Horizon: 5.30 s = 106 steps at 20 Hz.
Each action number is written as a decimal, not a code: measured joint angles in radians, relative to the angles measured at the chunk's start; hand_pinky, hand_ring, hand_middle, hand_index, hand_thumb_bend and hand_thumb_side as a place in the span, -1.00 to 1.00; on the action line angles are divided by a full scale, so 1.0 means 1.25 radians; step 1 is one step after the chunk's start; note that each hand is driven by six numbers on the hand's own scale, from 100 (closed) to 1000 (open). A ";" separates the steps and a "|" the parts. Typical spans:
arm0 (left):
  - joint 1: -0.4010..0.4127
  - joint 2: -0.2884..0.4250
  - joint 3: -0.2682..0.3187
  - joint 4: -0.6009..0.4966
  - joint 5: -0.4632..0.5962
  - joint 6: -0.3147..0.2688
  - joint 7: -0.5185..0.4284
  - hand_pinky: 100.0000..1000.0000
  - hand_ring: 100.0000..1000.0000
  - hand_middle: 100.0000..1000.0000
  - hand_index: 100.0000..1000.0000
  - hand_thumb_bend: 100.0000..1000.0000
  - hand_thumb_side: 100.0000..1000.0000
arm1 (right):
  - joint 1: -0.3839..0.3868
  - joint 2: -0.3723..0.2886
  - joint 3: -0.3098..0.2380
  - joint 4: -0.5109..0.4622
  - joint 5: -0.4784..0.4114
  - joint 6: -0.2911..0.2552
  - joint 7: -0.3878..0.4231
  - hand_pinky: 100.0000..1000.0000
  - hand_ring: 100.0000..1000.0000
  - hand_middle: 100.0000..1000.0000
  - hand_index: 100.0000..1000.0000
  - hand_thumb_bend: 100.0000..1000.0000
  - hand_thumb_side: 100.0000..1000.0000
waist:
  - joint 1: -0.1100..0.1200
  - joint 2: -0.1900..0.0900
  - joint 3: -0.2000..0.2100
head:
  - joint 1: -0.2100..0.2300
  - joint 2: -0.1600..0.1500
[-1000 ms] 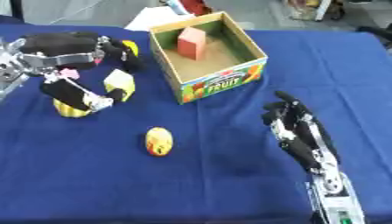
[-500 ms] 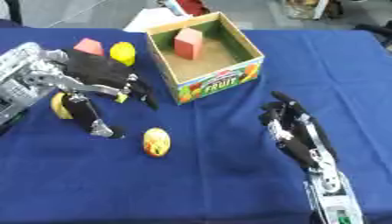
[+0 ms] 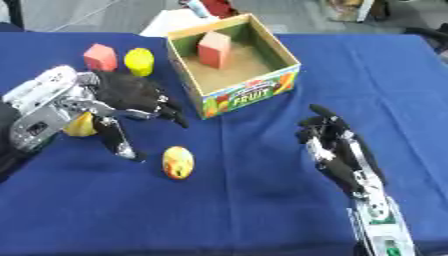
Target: Pick up objects on the table and place them in the box.
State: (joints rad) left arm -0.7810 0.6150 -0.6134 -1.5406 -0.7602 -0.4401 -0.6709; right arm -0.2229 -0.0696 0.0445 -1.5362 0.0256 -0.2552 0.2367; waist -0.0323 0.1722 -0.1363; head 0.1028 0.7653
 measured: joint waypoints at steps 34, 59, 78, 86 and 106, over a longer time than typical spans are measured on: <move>-0.011 -0.078 0.010 0.074 -0.005 -0.034 0.034 0.47 0.20 0.12 -0.19 -0.86 -0.75 | 0.002 0.002 0.000 0.000 0.000 0.000 0.001 0.21 0.20 0.24 0.77 -1.00 -0.28 | 0.000 0.000 -0.009 | 0.008 0.000; -0.205 -0.254 0.232 0.318 -0.298 0.067 0.207 0.46 0.21 0.17 0.03 -0.71 -0.79 | 0.003 0.004 0.014 0.001 0.000 0.000 0.015 0.21 0.20 0.24 0.77 -1.00 -0.30 | 0.000 0.000 -0.043 | 0.012 0.000; -0.193 -0.195 0.279 0.336 -0.349 0.095 0.248 0.52 0.33 0.35 0.55 -0.45 -0.77 | 0.003 0.009 0.007 0.005 -0.001 0.001 0.013 0.21 0.20 0.24 0.76 -1.00 -0.29 | 0.000 0.000 -0.031 | 0.013 0.000; -0.069 0.050 0.277 0.120 -0.111 0.126 0.050 0.53 0.37 0.39 0.57 -0.25 -0.72 | 0.002 0.001 -0.001 0.005 0.000 0.000 0.006 0.21 0.20 0.24 0.76 -1.00 -0.29 | 0.005 0.000 -0.004 | 0.002 0.000; 0.076 0.146 0.258 0.226 0.002 0.175 -0.150 0.55 0.43 0.45 0.66 -0.05 -0.76 | -0.004 -0.004 -0.001 0.005 0.004 -0.003 0.004 0.21 0.20 0.24 0.76 -1.00 -0.30 | 0.006 0.000 -0.004 | 0.003 0.000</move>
State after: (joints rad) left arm -0.6865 0.7970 -0.2912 -1.2586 -0.7580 -0.2211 -0.8590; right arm -0.2283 -0.0750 0.0429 -1.5294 0.0300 -0.2584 0.2414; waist -0.0254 0.1722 -0.1409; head 0.1063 0.7653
